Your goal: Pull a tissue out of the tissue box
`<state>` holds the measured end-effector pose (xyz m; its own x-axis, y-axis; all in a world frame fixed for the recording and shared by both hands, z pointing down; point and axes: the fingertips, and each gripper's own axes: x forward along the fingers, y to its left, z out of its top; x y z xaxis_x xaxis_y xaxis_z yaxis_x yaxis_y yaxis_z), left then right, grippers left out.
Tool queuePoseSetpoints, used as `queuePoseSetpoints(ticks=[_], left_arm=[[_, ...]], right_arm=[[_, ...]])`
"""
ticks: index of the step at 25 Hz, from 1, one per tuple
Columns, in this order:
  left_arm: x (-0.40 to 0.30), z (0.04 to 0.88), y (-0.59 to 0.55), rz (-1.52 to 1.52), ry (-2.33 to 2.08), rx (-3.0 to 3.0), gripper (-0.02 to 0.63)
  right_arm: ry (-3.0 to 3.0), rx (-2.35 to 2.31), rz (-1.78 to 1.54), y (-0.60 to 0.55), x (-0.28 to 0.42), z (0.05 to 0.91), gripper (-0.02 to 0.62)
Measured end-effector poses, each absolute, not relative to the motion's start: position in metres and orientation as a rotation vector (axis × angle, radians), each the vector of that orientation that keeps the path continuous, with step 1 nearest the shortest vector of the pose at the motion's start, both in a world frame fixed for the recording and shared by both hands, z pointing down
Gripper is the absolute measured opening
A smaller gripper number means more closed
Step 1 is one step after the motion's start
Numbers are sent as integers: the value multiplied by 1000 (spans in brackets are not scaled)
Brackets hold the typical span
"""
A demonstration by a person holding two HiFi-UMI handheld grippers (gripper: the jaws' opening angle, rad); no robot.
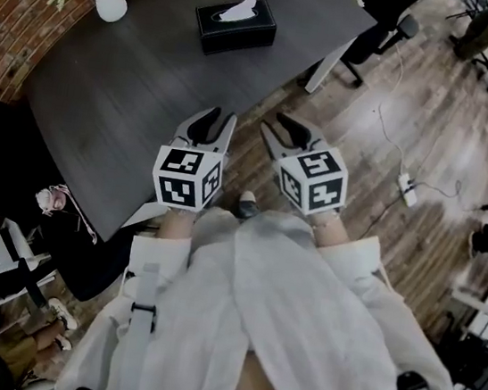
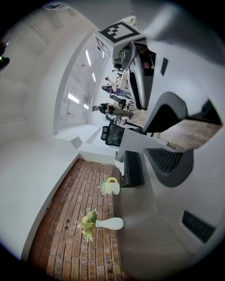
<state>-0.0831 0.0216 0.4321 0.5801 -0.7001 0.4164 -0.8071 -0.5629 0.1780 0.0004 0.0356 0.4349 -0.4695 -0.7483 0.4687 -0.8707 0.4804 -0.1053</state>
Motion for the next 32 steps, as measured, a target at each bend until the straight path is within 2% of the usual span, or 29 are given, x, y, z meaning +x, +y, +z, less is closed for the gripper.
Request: queuePoseSetpoints(ticks=[21, 32], left_arm=[[-38, 452, -63, 513, -1146, 2454, 94], [-41, 460, -159, 519, -1173, 2415, 94]], right_arm=[[-2346, 1412, 604, -36, 46, 461, 115], [-2336, 1378, 592, -138, 54, 461, 115]])
